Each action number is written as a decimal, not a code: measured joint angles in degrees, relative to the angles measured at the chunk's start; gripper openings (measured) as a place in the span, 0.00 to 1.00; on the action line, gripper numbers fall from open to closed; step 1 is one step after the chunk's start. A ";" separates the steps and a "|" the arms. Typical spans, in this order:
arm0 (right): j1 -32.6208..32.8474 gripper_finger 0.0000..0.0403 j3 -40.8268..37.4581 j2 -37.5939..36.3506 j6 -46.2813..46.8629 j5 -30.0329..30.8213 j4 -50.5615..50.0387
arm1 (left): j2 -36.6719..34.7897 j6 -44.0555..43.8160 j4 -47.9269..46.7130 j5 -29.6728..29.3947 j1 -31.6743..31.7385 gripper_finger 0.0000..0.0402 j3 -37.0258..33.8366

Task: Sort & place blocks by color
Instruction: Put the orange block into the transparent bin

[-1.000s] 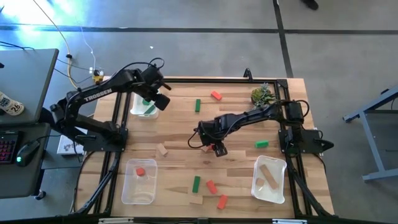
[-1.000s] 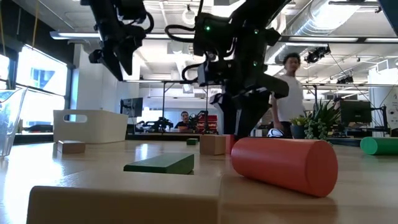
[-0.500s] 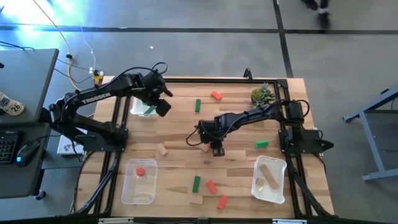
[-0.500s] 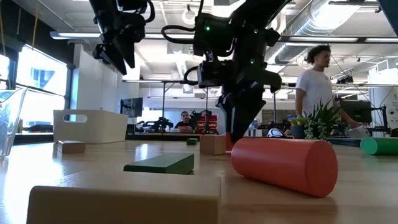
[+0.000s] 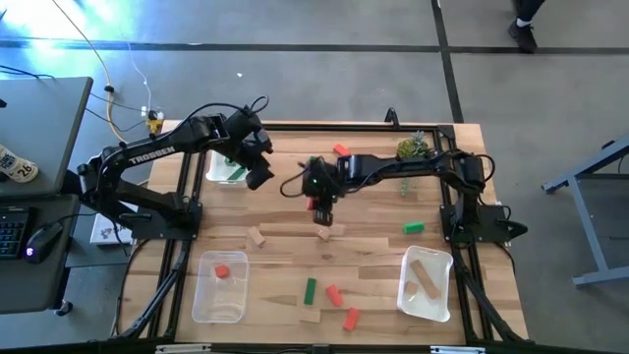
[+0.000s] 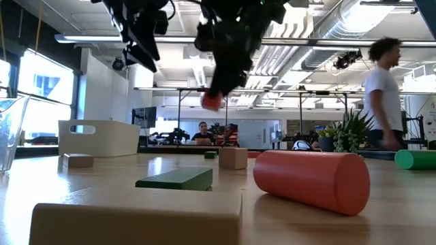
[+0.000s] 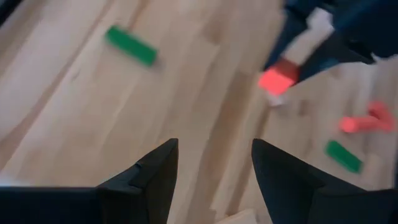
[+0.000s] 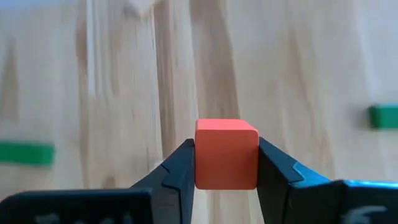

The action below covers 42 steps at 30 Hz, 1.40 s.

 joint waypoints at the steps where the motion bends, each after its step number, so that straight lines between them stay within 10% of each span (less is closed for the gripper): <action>1: -0.16 0.25 1.17 0.00 0.53 0.13 0.04 | 0.00 1.13 0.44 1.44 0.00 0.47 0.00; 18: -2.55 0.25 16.47 0.11 2.96 -0.13 -2.50 | 0.02 14.74 3.96 6.11 -0.63 0.47 0.00; 42: -2.99 0.25 42.34 0.09 1.57 3.77 -19.50 | -0.42 3.99 29.73 22.24 -0.63 0.47 0.00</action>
